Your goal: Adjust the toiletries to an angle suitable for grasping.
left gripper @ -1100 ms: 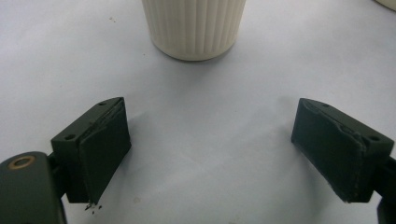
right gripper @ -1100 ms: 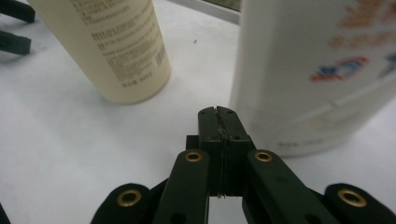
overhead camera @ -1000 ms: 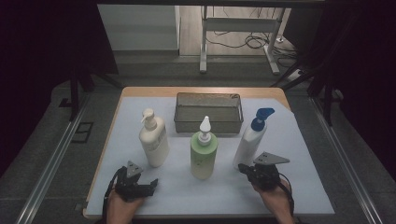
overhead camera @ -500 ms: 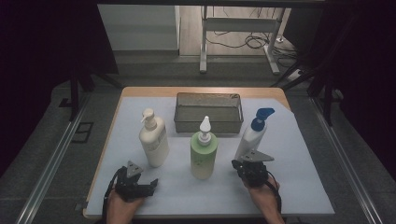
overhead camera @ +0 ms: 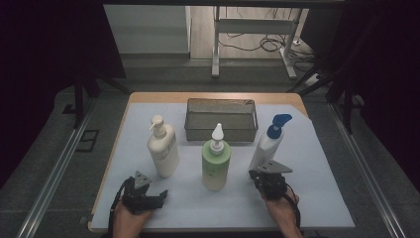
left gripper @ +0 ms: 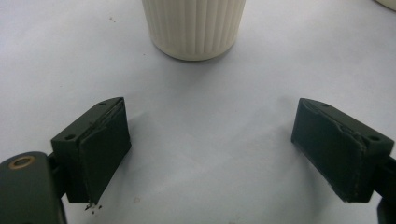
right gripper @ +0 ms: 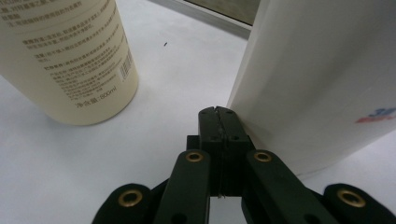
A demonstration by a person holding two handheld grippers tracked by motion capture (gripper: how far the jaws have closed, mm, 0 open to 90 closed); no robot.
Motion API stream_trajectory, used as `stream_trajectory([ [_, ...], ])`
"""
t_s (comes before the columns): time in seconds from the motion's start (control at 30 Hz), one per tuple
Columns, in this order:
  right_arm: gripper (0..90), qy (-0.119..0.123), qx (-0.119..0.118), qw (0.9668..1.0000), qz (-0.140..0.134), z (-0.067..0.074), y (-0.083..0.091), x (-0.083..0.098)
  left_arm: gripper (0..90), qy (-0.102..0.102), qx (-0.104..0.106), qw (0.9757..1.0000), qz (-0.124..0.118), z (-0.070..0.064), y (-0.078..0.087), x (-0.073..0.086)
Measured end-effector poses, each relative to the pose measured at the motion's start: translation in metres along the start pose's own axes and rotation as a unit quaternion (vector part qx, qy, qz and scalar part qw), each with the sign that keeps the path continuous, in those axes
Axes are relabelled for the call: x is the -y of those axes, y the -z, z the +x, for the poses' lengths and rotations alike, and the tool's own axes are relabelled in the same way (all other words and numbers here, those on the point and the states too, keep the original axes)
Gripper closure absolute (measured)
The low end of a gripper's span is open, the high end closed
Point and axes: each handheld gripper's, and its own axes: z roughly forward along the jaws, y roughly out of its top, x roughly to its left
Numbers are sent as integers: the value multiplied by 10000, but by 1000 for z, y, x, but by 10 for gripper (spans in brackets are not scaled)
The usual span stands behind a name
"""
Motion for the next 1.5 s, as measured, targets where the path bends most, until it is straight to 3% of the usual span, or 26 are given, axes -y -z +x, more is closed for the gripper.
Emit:
stream_trajectory([
  [0.73, 893, -116, 149, 9998, 60, -17, 13, 10, 110, -3, 1, 10000, 3, 0, 0, 0],
  [1.2, 893, -71, 162, 9998, 94, -11, 4, 6, 110, -1, -1, 10000, 0, 0, 0, 0],
  [1.5, 893, -169, 248, 9995, 112, -27, 14, 14, 110, -3, -3, 10000, 0, 0, 0, 0],
])
